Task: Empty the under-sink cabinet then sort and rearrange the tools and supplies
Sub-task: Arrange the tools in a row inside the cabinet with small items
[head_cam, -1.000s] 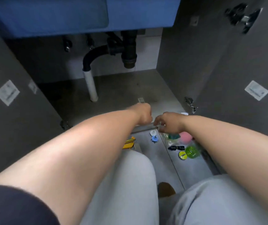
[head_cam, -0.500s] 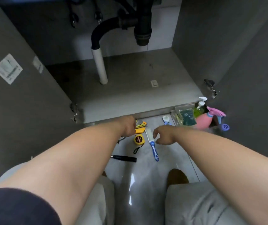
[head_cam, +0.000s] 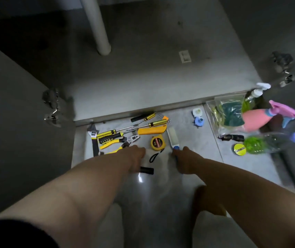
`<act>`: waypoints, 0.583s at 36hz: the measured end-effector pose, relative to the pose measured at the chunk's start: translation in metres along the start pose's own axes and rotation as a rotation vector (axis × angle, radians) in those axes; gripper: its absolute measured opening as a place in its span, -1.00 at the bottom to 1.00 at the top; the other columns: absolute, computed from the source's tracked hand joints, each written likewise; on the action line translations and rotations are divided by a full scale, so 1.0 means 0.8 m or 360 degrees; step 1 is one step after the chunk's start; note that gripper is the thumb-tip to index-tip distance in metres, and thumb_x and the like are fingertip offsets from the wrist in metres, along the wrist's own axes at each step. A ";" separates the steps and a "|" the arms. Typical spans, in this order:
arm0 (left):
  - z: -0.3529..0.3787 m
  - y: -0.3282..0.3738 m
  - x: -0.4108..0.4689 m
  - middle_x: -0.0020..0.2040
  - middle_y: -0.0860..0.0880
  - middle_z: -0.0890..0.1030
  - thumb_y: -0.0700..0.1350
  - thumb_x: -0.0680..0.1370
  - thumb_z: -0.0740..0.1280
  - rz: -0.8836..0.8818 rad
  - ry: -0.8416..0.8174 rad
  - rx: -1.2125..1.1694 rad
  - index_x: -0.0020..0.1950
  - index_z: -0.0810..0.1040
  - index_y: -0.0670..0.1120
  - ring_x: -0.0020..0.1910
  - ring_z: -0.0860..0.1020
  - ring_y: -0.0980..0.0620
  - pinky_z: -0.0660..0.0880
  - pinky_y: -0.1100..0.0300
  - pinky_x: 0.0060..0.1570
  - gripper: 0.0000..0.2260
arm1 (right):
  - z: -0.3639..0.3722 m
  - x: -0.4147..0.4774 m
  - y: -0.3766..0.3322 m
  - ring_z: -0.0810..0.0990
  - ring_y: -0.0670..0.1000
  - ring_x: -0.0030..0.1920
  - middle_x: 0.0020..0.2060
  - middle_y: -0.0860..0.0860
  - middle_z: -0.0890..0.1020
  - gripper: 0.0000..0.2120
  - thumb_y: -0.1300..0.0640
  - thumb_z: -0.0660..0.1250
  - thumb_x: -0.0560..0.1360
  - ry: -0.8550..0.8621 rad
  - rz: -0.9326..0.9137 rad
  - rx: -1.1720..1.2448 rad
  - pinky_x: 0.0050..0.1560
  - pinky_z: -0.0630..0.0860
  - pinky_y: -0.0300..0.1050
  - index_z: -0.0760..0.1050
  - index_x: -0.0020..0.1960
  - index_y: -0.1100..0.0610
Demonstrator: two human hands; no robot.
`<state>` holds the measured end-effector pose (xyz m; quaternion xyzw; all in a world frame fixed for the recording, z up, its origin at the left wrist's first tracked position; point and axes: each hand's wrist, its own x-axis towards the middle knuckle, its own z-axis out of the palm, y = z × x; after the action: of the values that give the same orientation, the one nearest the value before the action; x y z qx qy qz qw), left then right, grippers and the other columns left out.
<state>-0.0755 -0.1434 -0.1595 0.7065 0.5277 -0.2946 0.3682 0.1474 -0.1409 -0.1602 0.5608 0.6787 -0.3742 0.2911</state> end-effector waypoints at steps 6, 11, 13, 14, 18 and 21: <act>0.033 -0.019 0.009 0.31 -0.09 0.48 -0.18 0.54 0.40 0.0181 -0.0036 0.0369 0.43 0.39 -0.03 0.31 0.48 -0.13 0.53 -0.11 0.22 -0.53 | 0.009 0.021 0.009 0.57 0.20 0.19 0.27 0.18 0.45 -0.53 0.16 0.35 0.54 0.0054 -0.0019 -0.0104 0.18 0.58 0.00 0.36 0.42 0.06; 0.043 -0.029 0.008 0.29 -0.07 0.46 -0.25 0.58 0.31 0.0369 0.0106 0.0462 0.42 0.40 -0.01 0.30 0.45 -0.11 0.56 -0.10 0.13 -0.58 | -0.007 0.024 0.020 0.54 0.17 0.30 0.33 0.16 0.49 -0.52 0.18 0.33 0.55 -0.0065 0.0077 -0.0238 0.26 0.55 -0.03 0.38 0.46 0.09; 0.040 -0.034 0.004 0.31 -0.08 0.45 -0.23 0.60 0.29 0.0415 0.0138 0.0393 0.43 0.40 0.02 0.32 0.43 -0.11 0.54 -0.11 0.15 -0.58 | -0.020 0.019 0.019 0.61 0.14 0.21 0.22 0.14 0.56 -0.55 0.16 0.31 0.57 -0.0152 0.0114 -0.0287 0.05 0.60 -0.14 0.41 0.44 0.13; 0.036 -0.035 0.002 0.32 -0.08 0.45 -0.21 0.60 0.30 0.0434 0.0150 0.0349 0.45 0.39 0.03 0.34 0.43 -0.11 0.53 -0.10 0.17 -0.58 | -0.029 0.015 0.016 0.64 0.11 0.13 0.13 0.11 0.58 -0.55 0.14 0.30 0.58 -0.0213 0.0125 -0.0262 -0.11 0.60 -0.19 0.40 0.45 0.13; 0.008 -0.031 -0.009 0.26 -0.09 0.48 -0.12 0.62 0.33 0.0488 0.0222 0.0123 0.44 0.42 0.02 0.26 0.47 -0.10 0.51 -0.07 0.17 -0.61 | -0.070 -0.008 -0.011 0.54 0.09 0.26 0.32 0.07 0.51 -0.41 0.00 0.37 0.57 -0.0336 -0.0148 -0.0035 0.15 0.55 -0.08 0.27 0.54 0.05; -0.014 -0.018 -0.019 0.19 -0.11 0.51 -0.15 0.59 0.36 0.0510 0.0262 -0.0036 0.39 0.49 0.02 0.16 0.53 -0.12 0.50 -0.04 0.14 -0.64 | -0.091 -0.031 -0.041 0.53 0.07 0.27 0.31 0.06 0.53 -0.45 -0.04 0.39 0.55 -0.0304 -0.0394 0.0075 0.29 0.48 -0.02 0.35 0.49 0.04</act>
<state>-0.0929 -0.1395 -0.1440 0.7992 0.4399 -0.1675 0.3739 0.1216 -0.0968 -0.0943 0.4414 0.7029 -0.4748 0.2928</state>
